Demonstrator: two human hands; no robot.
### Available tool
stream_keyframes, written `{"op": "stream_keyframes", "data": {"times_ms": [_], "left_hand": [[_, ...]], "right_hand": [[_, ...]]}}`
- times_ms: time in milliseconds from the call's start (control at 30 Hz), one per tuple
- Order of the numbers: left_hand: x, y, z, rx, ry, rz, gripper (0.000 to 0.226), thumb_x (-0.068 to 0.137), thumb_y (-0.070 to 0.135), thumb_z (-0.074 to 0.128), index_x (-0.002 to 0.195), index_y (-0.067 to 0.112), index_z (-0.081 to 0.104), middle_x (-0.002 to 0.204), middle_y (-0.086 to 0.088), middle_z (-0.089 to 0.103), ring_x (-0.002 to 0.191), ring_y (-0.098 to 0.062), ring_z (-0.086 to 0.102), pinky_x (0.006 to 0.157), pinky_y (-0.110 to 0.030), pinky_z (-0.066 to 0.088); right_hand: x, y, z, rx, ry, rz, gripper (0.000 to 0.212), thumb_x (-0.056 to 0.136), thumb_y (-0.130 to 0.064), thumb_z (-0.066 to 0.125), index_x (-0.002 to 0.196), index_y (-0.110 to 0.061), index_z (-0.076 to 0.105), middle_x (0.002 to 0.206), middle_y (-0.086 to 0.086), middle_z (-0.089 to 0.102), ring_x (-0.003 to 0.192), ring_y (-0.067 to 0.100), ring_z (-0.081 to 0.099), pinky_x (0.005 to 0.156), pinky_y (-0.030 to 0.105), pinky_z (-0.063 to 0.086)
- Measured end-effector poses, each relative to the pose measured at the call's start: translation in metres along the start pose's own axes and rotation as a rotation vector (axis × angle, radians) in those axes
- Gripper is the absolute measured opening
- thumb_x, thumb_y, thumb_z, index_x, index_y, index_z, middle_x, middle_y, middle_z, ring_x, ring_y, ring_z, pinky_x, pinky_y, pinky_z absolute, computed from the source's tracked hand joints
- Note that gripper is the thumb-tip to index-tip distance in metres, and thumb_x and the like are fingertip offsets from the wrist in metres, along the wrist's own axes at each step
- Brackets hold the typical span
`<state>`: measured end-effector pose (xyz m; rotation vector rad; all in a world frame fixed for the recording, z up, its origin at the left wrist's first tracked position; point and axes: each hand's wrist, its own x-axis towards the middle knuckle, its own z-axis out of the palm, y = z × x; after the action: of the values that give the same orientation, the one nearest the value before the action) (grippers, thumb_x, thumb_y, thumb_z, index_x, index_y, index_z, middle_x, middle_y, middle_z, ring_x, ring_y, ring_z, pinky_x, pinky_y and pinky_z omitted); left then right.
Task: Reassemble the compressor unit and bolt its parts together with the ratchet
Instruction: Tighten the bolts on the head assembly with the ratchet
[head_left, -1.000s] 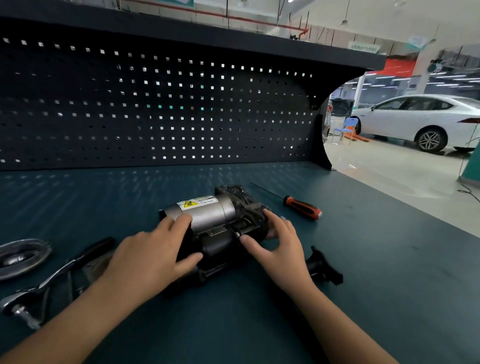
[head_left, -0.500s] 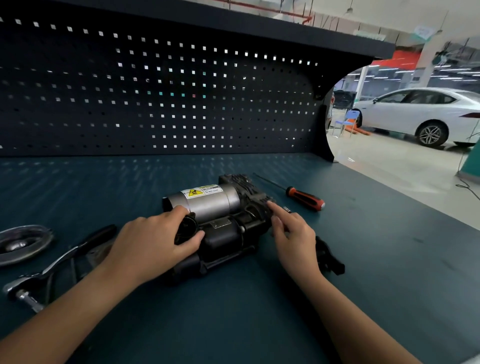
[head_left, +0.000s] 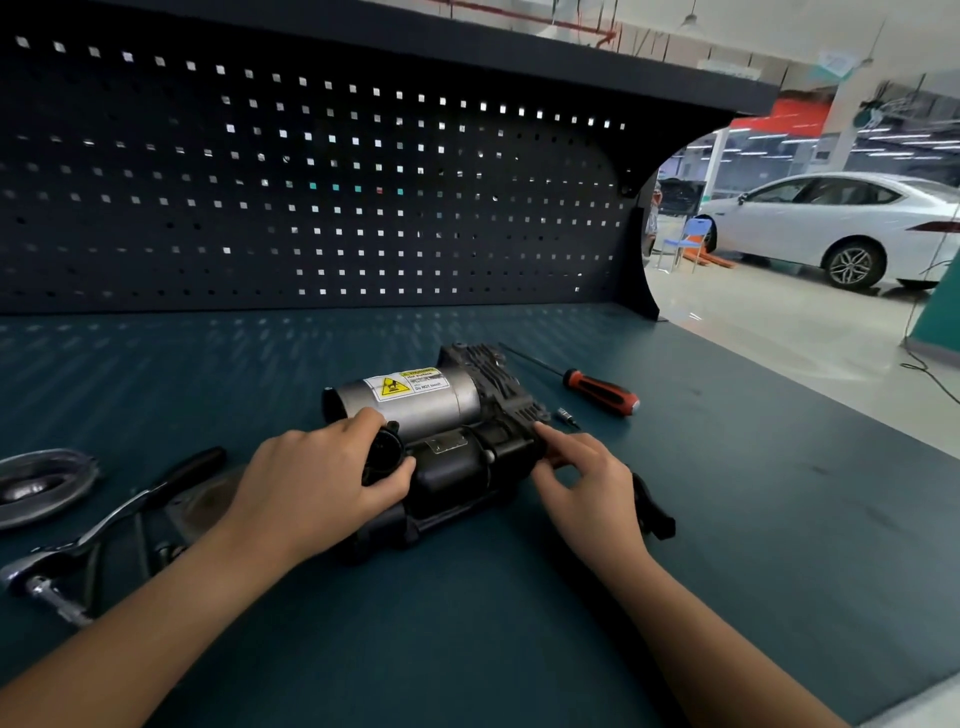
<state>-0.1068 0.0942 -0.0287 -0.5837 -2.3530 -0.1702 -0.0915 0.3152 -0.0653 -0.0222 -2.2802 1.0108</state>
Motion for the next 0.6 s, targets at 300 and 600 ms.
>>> {"op": "stream_keyframes", "data": {"times_ms": [300,600], "left_hand": [[0.010,0.001,0.002,0.034,0.073,0.087,0.046,0.072,0.048,0.039,0.062,0.008,0.060,0.043,-0.001,0.056,0.034,-0.023,0.054,0.037,-0.018,0.028],[0.011,-0.005,0.010,0.000,0.175,0.257,0.044,0.076,0.044,0.046,0.062,0.005,0.062,0.046,-0.003,0.056,0.039,-0.022,0.055,0.039,-0.023,0.039]], "right_hand": [[-0.004,-0.005,0.000,0.041,-0.012,0.013,0.051,0.075,-0.037,0.071,0.122,-0.019,0.062,0.093,-0.010,0.056,0.093,0.004,0.055,0.077,0.003,0.034],[-0.007,-0.007,0.010,0.047,0.025,0.027,0.058,0.070,-0.048,0.072,0.119,-0.020,0.059,0.103,-0.009,0.053,0.100,0.008,0.053,0.086,0.014,0.037]]}}
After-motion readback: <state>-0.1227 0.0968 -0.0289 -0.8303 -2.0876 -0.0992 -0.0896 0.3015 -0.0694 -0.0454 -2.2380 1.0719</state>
